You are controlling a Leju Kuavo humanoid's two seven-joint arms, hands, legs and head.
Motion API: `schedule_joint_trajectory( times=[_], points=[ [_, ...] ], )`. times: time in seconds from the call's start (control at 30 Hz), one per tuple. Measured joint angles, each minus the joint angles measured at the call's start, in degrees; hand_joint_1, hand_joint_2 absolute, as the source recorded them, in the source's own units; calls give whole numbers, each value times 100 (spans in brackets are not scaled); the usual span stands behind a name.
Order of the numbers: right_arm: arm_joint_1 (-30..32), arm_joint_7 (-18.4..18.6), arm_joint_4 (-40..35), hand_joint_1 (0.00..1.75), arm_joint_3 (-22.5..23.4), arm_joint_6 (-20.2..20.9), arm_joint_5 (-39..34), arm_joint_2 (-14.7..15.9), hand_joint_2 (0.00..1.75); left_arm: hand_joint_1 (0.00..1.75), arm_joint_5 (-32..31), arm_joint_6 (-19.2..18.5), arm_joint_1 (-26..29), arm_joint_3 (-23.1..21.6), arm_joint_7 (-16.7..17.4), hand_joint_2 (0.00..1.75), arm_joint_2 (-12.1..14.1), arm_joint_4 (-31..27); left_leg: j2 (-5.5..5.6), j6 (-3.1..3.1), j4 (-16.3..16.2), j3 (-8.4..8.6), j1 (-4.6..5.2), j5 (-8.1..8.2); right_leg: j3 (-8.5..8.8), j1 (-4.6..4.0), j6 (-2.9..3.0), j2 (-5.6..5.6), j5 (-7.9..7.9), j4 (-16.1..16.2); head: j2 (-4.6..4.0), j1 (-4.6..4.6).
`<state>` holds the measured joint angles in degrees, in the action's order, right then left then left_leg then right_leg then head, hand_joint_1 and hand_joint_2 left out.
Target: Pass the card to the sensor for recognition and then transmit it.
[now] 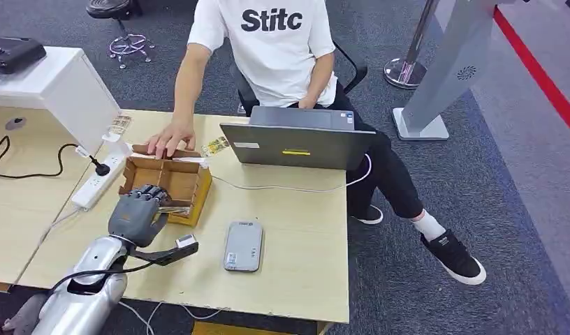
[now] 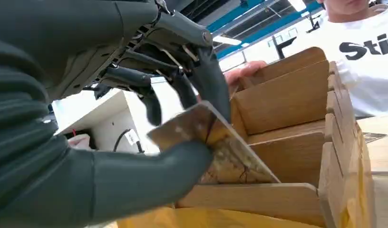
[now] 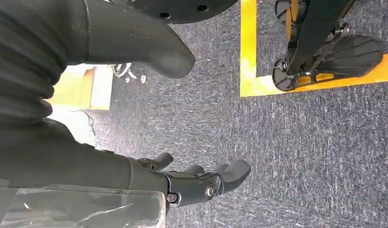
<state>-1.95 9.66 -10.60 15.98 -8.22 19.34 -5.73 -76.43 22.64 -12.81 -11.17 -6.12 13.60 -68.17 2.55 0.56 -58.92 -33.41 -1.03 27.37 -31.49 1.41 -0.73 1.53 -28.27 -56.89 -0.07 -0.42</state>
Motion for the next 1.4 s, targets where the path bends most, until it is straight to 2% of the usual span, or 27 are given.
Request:
schedule_joint_trajectory(
  times=[0.5, 0.57, 0.63, 0.8, 1.0, 1.4],
  points=[
    [0, 0, 0, 0, 83, 20, 68, 0, 175, 175, 210, -477, -136, 0, -20, 175, 4, 111, 1, 0, 0, 1, 0, 0, 1, 0, 0, -1, 0, 0, 0, 0],
    [-1, 4, 0, 0, 83, 20, 107, 0, 175, 175, 245, -351, -168, 0, -37, 175, 0, 116, 0, 1, 0, 2, 0, -1, 0, 0, 0, 0, 0, 0, 0, -2],
    [1, 2, 0, 0, 83, 20, 122, 0, 175, 175, 275, -47, -182, 0, -2, 175, -26, 96, 0, 0, 0, 1, 0, -1, -2, 0, 1, 0, 1, 0, 0, 0],
    [-3, 4, 0, 0, 83, 0, 225, -7, 175, 175, 418, 490, -245, 4, 44, 175, -153, -328, 1, 0, -1, 0, 0, -1, 0, 0, 1, -1, 1, 0, 0, 0],
    [-2, 4, 0, 0, 83, 0, 284, -39, 175, 175, 481, 612, -367, 33, 125, 175, -289, -686, 0, 0, 0, 1, 0, -1, 0, 0, 1, 0, 2, 0, 0, -2],
    [-2, 4, 0, 0, 83, 0, 304, -46, 175, 175, 544, 610, -399, 120, 129, 175, -383, -745, 0, 1, 0, 0, 0, -1, -1, 0, 2, 0, 1, 0, 0, 0]
  ],
)
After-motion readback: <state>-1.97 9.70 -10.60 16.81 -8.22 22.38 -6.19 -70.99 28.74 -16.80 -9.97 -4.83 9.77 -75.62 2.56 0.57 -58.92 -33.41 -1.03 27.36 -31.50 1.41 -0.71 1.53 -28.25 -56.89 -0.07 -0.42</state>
